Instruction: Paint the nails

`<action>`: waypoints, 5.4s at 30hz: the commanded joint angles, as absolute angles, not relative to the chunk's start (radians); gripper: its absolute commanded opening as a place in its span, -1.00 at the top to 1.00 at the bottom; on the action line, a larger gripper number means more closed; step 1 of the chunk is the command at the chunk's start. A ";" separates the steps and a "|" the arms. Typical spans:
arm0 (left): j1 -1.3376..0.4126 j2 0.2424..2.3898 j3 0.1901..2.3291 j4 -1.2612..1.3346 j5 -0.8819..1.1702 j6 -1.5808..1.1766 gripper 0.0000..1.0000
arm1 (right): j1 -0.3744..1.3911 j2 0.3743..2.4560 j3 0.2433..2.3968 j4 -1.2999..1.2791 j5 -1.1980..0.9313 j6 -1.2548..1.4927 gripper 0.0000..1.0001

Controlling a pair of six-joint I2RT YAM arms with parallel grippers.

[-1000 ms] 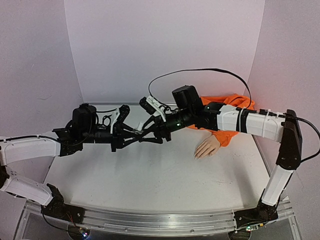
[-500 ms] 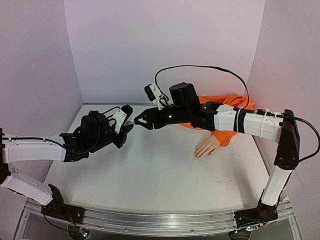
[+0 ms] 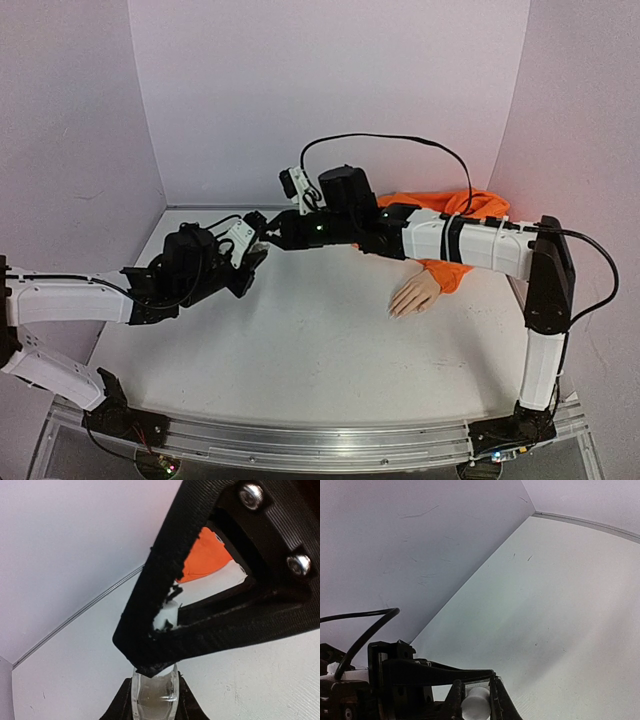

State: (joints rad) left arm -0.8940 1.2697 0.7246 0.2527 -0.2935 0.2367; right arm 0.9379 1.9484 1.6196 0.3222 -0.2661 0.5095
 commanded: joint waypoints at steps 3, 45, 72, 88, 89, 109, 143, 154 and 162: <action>-0.896 1.200 0.732 0.322 -0.187 0.206 1.00 | 0.937 1.940 1.649 0.383 -0.400 0.431 1.00; -0.854 1.175 0.732 0.299 -0.139 0.272 1.00 | 0.910 1.857 1.578 0.404 -0.366 0.477 -0.15; -0.698 1.312 0.926 0.287 1.500 -0.136 1.00 | 0.897 1.775 1.392 0.294 -1.269 -0.131 1.00; -0.749 1.200 0.759 0.284 0.028 0.102 1.00 | 0.857 1.704 1.385 0.311 -0.404 0.174 -0.26; -0.759 1.194 0.751 0.284 -0.021 0.114 1.00 | 0.857 1.707 1.392 0.317 -0.379 0.210 -0.27; -0.857 1.230 0.731 0.282 -0.181 0.245 1.00 | 0.916 1.879 1.536 0.461 -0.337 0.552 -0.17; -0.712 1.274 0.905 0.291 1.069 -0.030 1.00 | 0.873 1.656 1.235 0.356 -1.072 -0.113 1.00; -0.737 1.144 0.764 0.292 0.311 0.183 1.00 | 0.864 1.652 1.311 0.364 -0.568 0.172 -0.34; -0.821 1.134 0.715 0.293 -0.024 0.324 1.00 | 0.872 1.709 1.370 0.431 -0.495 0.413 -0.46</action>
